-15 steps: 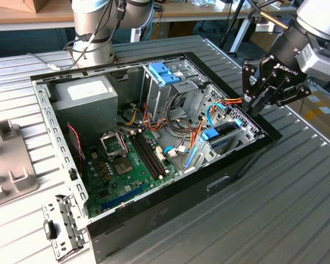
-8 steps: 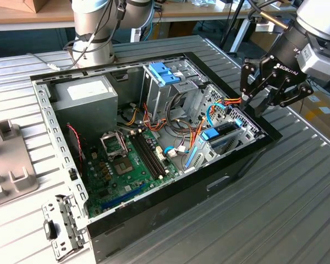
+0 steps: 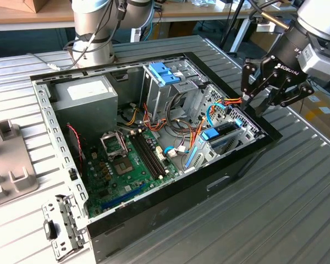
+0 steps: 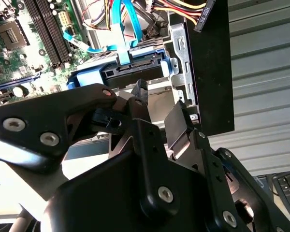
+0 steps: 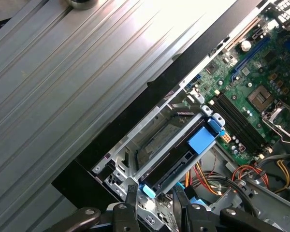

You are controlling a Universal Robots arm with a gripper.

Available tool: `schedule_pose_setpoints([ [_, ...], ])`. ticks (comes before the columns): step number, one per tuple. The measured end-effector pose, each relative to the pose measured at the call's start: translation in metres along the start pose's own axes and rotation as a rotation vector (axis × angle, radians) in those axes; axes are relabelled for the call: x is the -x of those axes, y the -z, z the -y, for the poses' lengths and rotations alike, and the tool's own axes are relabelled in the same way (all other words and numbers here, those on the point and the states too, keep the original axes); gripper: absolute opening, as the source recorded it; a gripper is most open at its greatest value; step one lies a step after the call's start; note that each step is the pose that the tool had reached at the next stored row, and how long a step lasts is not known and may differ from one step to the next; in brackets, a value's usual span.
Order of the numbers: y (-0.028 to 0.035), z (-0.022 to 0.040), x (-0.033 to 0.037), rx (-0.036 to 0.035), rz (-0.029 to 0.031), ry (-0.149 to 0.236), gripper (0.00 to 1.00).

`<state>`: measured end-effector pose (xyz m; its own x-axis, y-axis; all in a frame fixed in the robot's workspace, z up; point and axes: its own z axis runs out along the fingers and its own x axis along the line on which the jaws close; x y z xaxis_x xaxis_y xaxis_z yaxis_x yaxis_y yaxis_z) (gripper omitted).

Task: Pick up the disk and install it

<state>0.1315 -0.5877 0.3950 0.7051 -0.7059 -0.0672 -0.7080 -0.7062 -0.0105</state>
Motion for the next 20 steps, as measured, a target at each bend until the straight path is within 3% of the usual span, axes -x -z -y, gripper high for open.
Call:
schedule_pose_setpoints([
  [12, -0.0053, 0.0049, -0.0033, 0.0002, -0.0001, 0.0, 0.42],
  [20, -0.0086, 0.0146, -0.0061, 0.0018, -0.0018, 0.0, 0.42],
])
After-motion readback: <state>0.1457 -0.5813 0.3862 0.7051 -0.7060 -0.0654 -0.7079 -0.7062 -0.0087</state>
